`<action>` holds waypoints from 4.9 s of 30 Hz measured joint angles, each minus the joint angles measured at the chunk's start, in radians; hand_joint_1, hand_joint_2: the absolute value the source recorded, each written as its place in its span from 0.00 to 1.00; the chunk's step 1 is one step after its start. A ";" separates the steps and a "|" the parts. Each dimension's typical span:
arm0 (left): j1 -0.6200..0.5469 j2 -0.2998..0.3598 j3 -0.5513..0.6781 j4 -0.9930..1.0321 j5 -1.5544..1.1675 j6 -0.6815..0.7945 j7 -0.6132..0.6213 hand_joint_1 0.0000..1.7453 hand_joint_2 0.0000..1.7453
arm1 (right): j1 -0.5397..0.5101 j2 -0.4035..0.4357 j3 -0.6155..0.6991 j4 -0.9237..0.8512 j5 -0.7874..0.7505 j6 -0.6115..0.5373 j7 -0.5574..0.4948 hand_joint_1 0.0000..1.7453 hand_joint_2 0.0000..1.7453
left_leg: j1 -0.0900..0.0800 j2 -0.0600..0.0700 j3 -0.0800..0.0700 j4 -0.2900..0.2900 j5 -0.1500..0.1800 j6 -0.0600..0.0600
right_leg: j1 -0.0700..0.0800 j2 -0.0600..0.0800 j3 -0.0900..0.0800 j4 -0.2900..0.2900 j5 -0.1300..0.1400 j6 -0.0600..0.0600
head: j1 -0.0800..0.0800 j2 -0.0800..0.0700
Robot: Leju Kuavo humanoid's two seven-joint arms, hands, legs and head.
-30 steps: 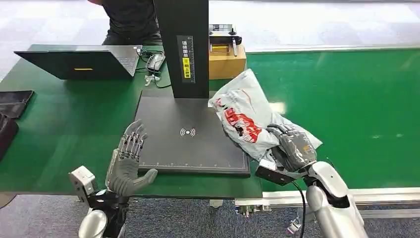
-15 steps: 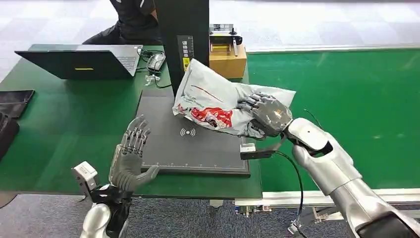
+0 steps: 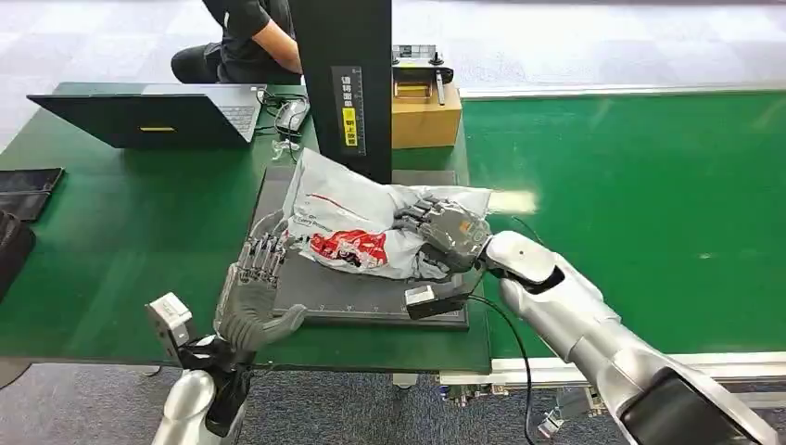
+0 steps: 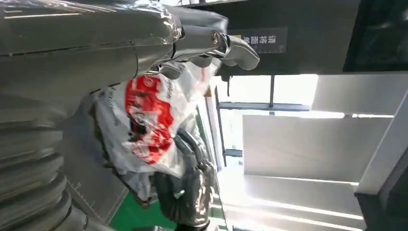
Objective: Moved the parcel from conveyor to table for the left to box.
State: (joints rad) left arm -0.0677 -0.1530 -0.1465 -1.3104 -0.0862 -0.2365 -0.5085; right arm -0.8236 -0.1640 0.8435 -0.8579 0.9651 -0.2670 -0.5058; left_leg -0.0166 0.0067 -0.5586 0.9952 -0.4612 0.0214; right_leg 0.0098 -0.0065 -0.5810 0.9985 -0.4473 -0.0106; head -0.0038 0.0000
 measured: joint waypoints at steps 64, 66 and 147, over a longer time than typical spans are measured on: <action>0.094 0.016 -0.019 -0.010 0.071 0.046 0.037 0.00 1.00 | 0.909 0.214 -0.857 -0.680 -0.858 0.229 -0.078 0.00 1.00 | 0.000 -0.003 0.000 0.000 -0.002 0.000 | 0.000 -0.002 0.000 -0.001 -0.003 0.001 | 0.000 0.000; 0.094 0.016 -0.019 -0.010 0.071 0.046 0.037 0.00 1.00 | 0.912 0.216 -0.862 -0.680 -0.857 0.229 -0.077 0.00 1.00 | 0.000 -0.003 0.000 0.000 -0.002 0.000 | 0.000 -0.002 0.000 -0.001 -0.003 0.001 | 0.000 0.000; -0.622 -0.072 -0.302 0.829 -1.026 0.163 0.600 1.00 1.00 | 0.878 0.311 -0.958 -0.636 -0.818 0.320 0.030 0.00 1.00 | 0.000 -0.002 0.002 0.000 -0.001 0.000 | 0.000 -0.001 0.002 0.000 -0.001 0.000 | 0.000 0.000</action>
State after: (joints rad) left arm -0.6901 -0.2251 -0.4486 -0.4818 -1.1120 -0.0733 0.0916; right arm 0.0548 0.1472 -0.1144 -1.4938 0.1469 0.0534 -0.4757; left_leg -0.0167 0.0051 -0.5567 0.9950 -0.4622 0.0216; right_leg 0.0095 -0.0079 -0.5791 0.9981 -0.4485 -0.0105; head -0.0038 0.0000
